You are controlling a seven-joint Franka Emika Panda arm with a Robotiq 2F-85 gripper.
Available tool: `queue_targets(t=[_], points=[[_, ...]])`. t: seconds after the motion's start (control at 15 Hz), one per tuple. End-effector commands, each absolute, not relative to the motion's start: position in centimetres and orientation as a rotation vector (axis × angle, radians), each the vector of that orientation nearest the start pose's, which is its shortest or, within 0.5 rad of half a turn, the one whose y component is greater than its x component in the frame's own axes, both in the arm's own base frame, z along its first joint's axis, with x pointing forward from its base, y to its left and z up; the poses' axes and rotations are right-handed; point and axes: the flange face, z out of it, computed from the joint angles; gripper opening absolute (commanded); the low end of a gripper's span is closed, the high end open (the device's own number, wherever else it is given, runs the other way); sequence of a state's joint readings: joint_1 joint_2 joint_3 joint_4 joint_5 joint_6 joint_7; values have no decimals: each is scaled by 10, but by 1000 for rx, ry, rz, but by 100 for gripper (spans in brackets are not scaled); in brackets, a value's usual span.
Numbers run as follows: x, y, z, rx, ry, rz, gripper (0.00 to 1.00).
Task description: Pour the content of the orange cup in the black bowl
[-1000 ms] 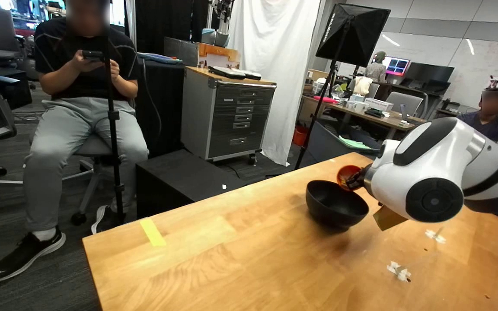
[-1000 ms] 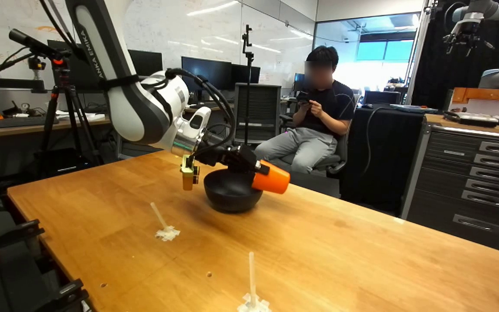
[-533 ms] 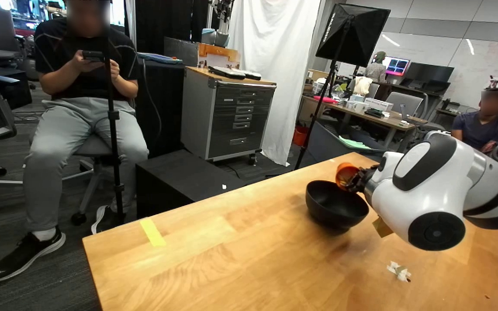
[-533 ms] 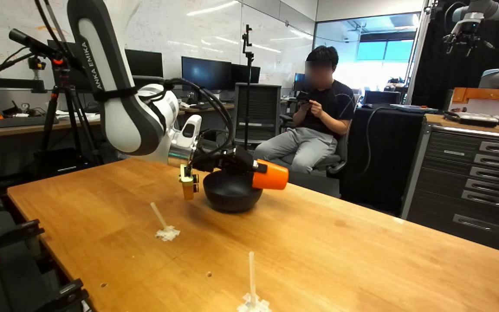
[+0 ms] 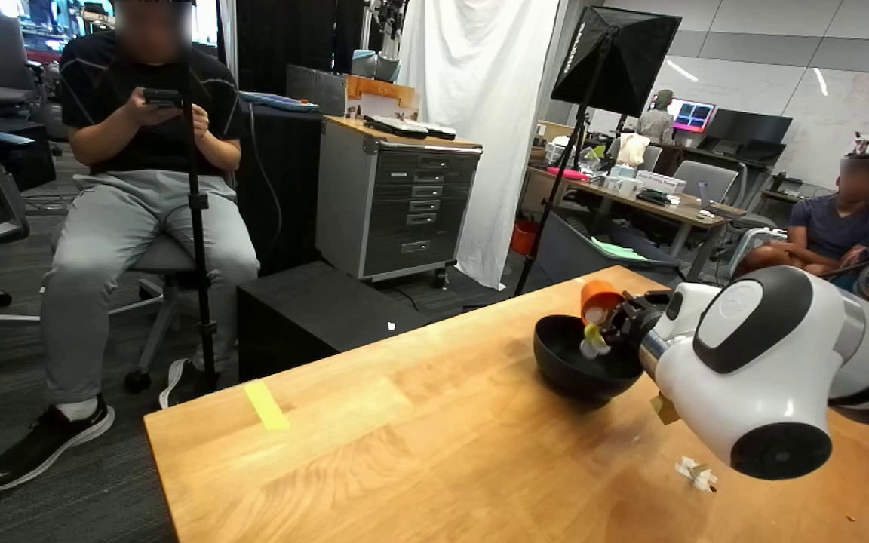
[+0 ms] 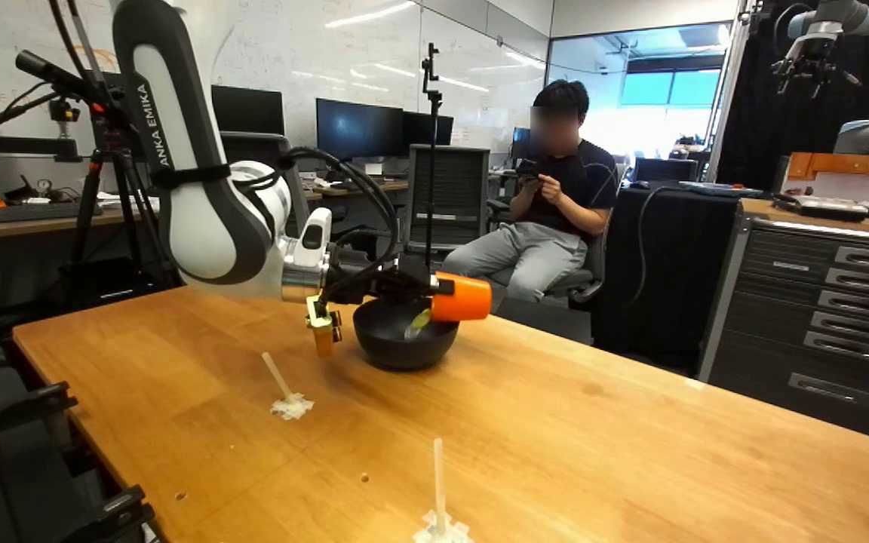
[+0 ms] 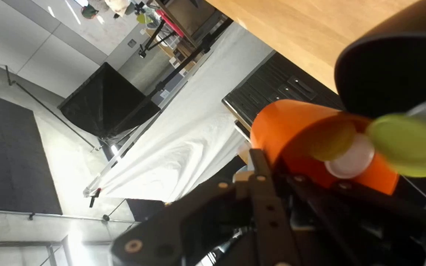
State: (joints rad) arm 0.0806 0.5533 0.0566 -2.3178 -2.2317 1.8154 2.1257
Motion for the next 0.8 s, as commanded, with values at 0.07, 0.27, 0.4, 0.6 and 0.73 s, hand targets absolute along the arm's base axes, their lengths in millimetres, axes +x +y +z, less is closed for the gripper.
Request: queue_targets(t=[0.07, 0.27, 0.4, 0.6, 0.73], points=[[501, 1, 105, 1732, 49, 1266, 1], [500, -1, 96, 1684, 58, 1289, 1], [499, -2, 89, 1655, 69, 1301, 1], [498, -2, 81, 1615, 87, 1327, 1], [498, 0, 79, 1594, 97, 1352, 1]])
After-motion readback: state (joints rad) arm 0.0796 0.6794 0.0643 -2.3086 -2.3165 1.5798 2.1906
